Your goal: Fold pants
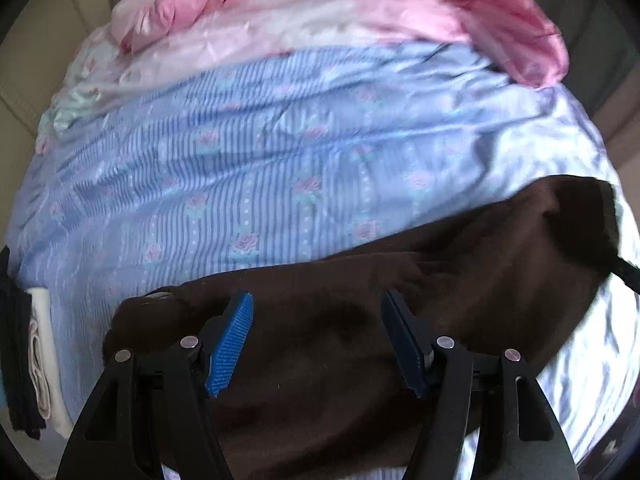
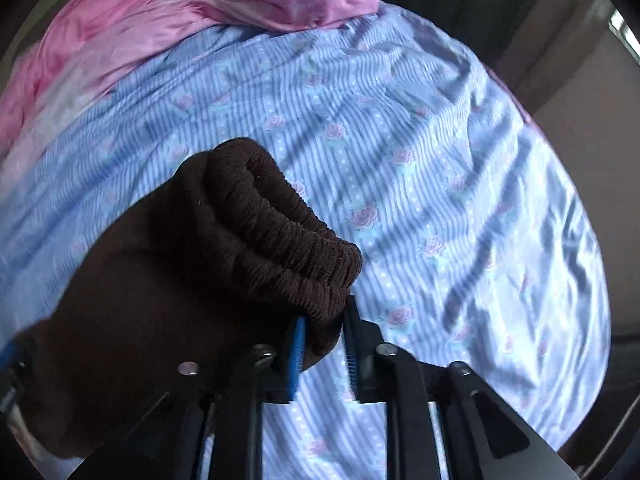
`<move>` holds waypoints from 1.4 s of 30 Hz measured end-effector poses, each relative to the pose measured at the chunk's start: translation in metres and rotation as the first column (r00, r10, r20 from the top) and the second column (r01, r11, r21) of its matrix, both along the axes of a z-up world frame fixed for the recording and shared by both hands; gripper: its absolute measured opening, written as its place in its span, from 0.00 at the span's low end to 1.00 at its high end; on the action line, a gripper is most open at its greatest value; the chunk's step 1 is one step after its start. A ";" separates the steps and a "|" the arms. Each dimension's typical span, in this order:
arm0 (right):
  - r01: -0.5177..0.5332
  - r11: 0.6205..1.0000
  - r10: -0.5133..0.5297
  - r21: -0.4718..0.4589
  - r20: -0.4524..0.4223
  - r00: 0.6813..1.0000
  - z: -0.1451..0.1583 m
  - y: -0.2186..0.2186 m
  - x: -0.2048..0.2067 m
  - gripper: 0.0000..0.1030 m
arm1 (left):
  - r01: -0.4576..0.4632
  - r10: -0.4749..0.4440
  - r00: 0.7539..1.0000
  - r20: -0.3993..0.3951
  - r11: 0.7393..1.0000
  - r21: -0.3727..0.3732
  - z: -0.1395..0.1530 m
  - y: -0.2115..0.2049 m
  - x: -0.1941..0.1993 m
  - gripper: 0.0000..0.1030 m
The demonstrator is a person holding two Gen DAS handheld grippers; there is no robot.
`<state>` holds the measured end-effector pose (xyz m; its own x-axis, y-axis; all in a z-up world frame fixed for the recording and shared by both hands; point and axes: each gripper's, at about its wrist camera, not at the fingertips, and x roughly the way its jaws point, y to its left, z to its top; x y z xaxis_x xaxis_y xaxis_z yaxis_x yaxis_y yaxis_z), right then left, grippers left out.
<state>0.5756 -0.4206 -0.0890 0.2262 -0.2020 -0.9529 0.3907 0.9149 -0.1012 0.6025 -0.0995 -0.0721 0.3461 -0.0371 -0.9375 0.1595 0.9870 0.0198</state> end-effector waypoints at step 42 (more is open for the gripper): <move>-0.412 0.886 0.393 0.213 0.127 0.911 -0.007 0.306 -0.011 0.52 | -0.195 0.058 0.964 -0.258 0.814 -0.548 -0.086 0.225 0.003 0.66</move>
<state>0.5646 -0.1149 -0.0960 0.3161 0.1449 -0.9376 -0.0184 0.9890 0.1466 0.6057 0.1259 -0.1578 0.1741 -0.5526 -0.8151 -0.0352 0.8237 -0.5659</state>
